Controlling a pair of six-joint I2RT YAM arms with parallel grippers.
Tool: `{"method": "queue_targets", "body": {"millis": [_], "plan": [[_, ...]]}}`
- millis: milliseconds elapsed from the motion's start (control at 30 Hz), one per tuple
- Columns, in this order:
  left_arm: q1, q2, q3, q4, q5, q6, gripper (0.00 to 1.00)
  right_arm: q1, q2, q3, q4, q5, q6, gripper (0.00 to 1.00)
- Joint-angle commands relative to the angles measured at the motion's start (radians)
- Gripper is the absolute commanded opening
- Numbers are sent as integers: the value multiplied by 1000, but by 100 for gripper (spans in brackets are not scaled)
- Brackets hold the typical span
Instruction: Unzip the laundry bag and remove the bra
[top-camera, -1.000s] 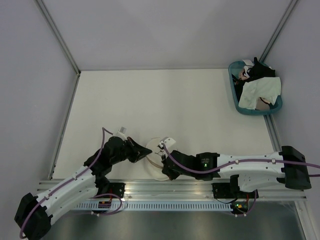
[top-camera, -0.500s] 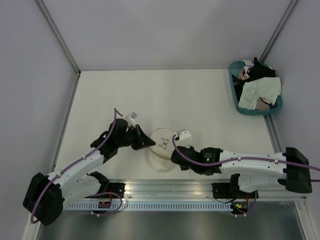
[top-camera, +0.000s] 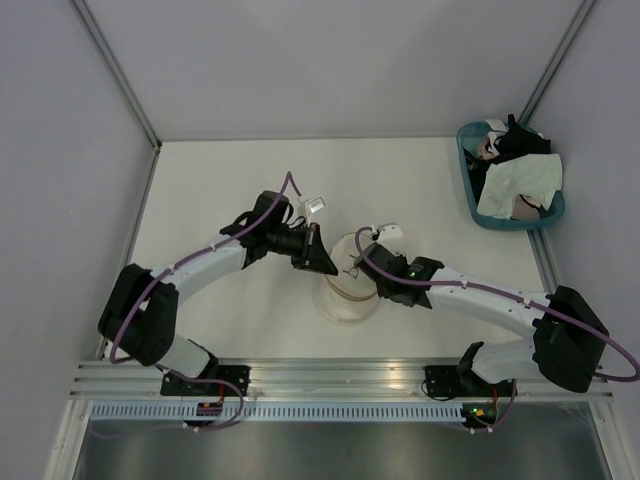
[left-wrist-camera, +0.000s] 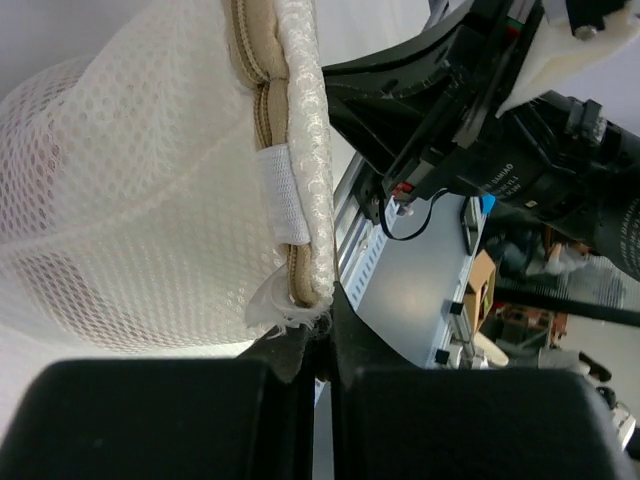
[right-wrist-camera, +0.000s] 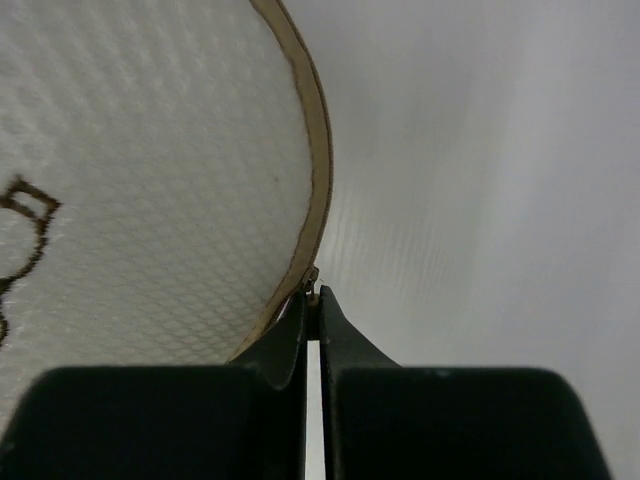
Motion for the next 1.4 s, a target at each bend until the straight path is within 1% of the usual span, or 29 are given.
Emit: {"method": "queue_targets", "body": {"millis": [0, 100, 133, 167, 200, 233, 300, 333, 400, 433, 467, 533, 567, 600, 633, 667, 700, 767, 800, 833, 867, 900, 933, 967, 1033, 1067, 1133, 1267, 1367], "plan": [[2, 120, 138, -199, 171, 228, 2, -29, 13, 68, -17, 105, -59, 1], [2, 163, 187, -241, 71, 241, 3, -29, -10, 94, -29, 96, -73, 1], [4, 157, 192, -231, -9, 230, 27, -29, -21, 96, -31, 95, -74, 1], [5, 151, 196, -225, -51, 221, 40, -29, -42, 96, -37, 93, -73, 0], [7, 124, 198, -221, -99, 201, 67, -31, -53, 93, -40, 93, -71, 0], [13, 107, 199, -219, -222, 186, 77, -31, -64, 87, -43, 93, -68, 0], [19, 38, 196, -233, -355, 138, 89, -29, -96, 77, -57, 93, -61, 0], [27, 4, 179, -237, -460, 118, 91, -29, -107, 71, -63, 93, -47, 0], [28, -59, 153, -262, -560, 42, 92, -31, -142, 61, -73, 90, -36, 1], [28, -141, 105, -264, -614, 14, 92, -31, -153, 48, -75, 79, -22, 0], [27, -180, 72, -265, -621, -14, 92, -31, -174, 41, -80, 72, -18, 0], [22, -310, -1, -256, -598, -104, 92, -31, -196, 18, -83, 47, -11, 1], [21, -356, -81, -250, -578, -133, 92, -29, -217, 8, -80, 9, -7, 0], [21, -398, -121, -247, -558, -190, 92, -28, -228, -1, -75, -28, -5, 0], [13, -439, -159, -239, -537, -224, 93, -26, -242, -25, -66, -66, -4, 0], [7, -538, -240, -230, -491, -259, 93, -23, -268, -42, -39, -153, -1, 0], [-2, -582, -280, -218, -475, -334, 93, -15, -280, -57, -22, -193, 5, 0], [-25, -716, -374, -202, -438, -402, 93, 34, -299, -88, 26, -252, 27, 1], [-31, -761, -399, -202, -432, -463, 93, 64, -302, -96, 50, -295, 44, 1], [-42, -797, -420, -199, -421, -494, 93, 143, -302, -107, 80, -313, 54, 1], [-45, -827, -454, -199, -415, -523, 93, 184, -288, -110, 145, -339, 62, 1], [-48, -875, -466, -198, -409, -566, 93, 224, -279, -113, 188, -411, 68, 0], [-54, -890, -477, -198, -401, -580, 93, 285, -268, -117, 230, -434, 76, 0], [-58, -901, -480, -198, -398, -603, 93, 308, -244, -119, 317, -454, 84, 0], [-68, -911, -483, -198, -395, -618, 94, 354, -216, -119, 402, -514, 94, 0], [-71, -908, -483, -193, -395, -627, 94, 364, -187, -114, 460, -513, 97, 0], [-79, -891, -485, -192, -397, -634, 95, 376, -162, -105, 515, -545, 105, 1], [-94, -874, -512, -149, -392, -675, 95, 377, -107, -73, 543, -491, 107, 0], [-110, -875, -529, -145, -391, -689, 95, 377, -90, -56, 523, -427, 99, 1]]}}
